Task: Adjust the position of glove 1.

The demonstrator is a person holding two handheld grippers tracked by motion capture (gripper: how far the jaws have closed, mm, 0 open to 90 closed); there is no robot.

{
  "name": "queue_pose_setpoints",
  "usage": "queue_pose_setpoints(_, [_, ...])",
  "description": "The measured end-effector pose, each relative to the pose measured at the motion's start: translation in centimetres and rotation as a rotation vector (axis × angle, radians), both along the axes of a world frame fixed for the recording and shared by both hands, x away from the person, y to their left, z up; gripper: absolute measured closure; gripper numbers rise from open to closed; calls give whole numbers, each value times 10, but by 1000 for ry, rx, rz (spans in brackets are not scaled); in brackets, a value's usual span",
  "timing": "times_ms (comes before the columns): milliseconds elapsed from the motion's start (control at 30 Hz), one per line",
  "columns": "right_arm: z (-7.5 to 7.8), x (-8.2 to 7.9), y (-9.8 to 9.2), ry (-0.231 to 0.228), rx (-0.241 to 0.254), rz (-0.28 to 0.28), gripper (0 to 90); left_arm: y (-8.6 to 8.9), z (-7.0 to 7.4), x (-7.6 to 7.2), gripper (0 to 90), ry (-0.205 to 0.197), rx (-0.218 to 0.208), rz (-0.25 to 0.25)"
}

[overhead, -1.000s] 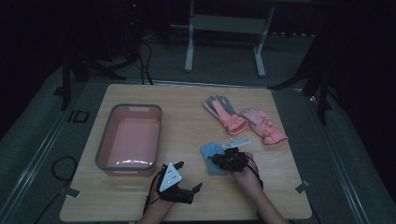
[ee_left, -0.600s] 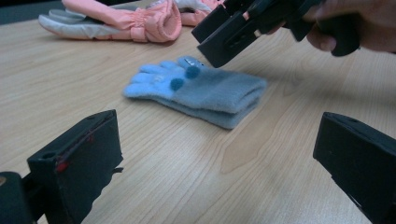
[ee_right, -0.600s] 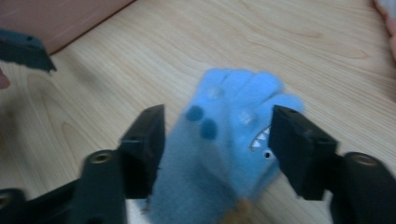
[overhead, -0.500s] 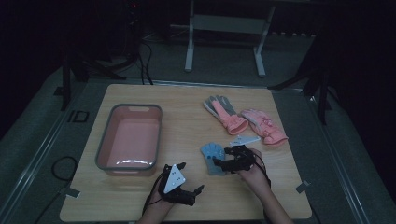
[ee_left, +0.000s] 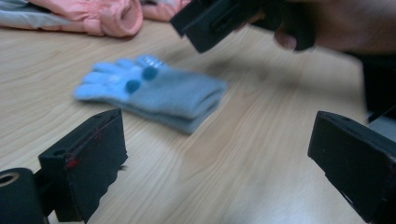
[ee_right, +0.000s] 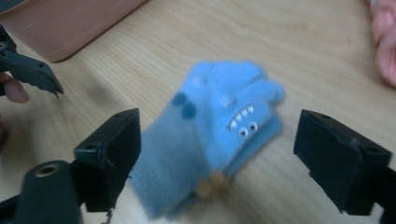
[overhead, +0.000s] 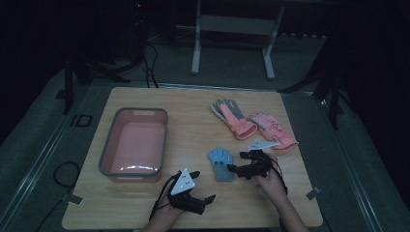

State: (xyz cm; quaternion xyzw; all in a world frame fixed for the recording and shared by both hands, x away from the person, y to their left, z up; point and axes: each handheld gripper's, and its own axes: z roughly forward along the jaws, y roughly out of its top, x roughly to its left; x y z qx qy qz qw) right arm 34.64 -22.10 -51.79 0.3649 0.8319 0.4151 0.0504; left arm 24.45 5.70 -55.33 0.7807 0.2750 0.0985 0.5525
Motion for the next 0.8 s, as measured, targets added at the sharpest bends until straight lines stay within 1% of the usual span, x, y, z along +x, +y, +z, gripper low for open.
queue_pose_setpoints(33, [1, 1, -2, 17, 5, -7, 166, 0, 1, 1, 54, 22, -10, -10])
queue_pose_setpoints(67, [1, 2, -4, 29, 8, -17, 166, -1, 2, 2, 53, 39, -9, -16])
queue_pose_setpoints(100, [1, 2, -4, 29, 8, -17, 166, -1, 2, 2, 54, 39, -9, -16])
queue_pose_setpoints(133, [2, 3, -5, 32, 9, -20, 165, -3, 3, 4, 54, 58, -12, -37])
queue_pose_setpoints(167, [3, 3, -7, 27, 9, -29, 140, -5, 3, 5, 53, 62, -13, -52])
queue_pose_setpoints(200, [3, 4, -8, 25, -3, -25, 136, -7, 3, 6, 53, 55, -8, -61])
queue_pose_setpoints(233, [3, 4, -7, 19, -13, -21, 131, -9, 4, 6, 53, 42, 7, -62])
queue_pose_setpoints(267, [3, 4, -7, 14, -11, -25, 118, -11, 4, 7, 53, 34, 21, -67])
queue_pose_setpoints(333, [3, 4, -6, 23, 8, -21, 119, -16, 5, 10, 51, 21, 67, -76])
queue_pose_setpoints(367, [4, 4, -6, 13, 5, -26, 136, -19, 5, 11, 51, 4, 94, -87])
queue_pose_setpoints(400, [4, 4, -5, 4, -3, -26, 137, -20, 6, 11, 51, -18, 118, -110])
queue_pose_setpoints(433, [4, 5, -4, 0, -1, -31, 141, -22, 6, 12, 52, -39, 131, -134])
queue_pose_setpoints(467, [5, 7, -4, -7, 0, -39, 171, -25, 6, 13, 53, -55, 143, -154])
queue_pose_setpoints(500, [5, 7, -4, -7, 0, -39, 171, -25, 6, 13, 58, -55, 143, -154])
queue_pose_setpoints(533, [5, 8, -4, -11, -12, -38, 212, -31, 6, 15, 58, -101, 197, -161])
queue_pose_setpoints(567, [5, 12, -1, -15, -33, -50, 271, -34, 6, 16, 107, -114, 206, -173])
queue_pose_setpoints(600, [5, 14, 1, -10, -36, -47, 292, -36, 6, 18, 109, -124, 229, -178])
queue_pose_setpoints(633, [4, 16, 3, -8, -44, -61, 308, -39, 5, 19, 113, -127, 245, -186])
queue_pose_setpoints(667, [4, 18, 5, -4, -43, -62, 322, -41, 4, 21, 114, -131, 248, -200])
queue_pose_setpoints(700, [2, 20, 7, 4, -37, -55, 328, -44, 4, 23, 123, -139, 270, -199])
queue_pose_setpoints(733, [1, 21, 10, 7, -41, -62, 331, -46, 4, 24, 134, -152, 290, -199])
queue_pose_setpoints(800, [-3, 25, 14, 21, -36, -63, 335, -49, 5, 29, 152, -164, 310, -209])
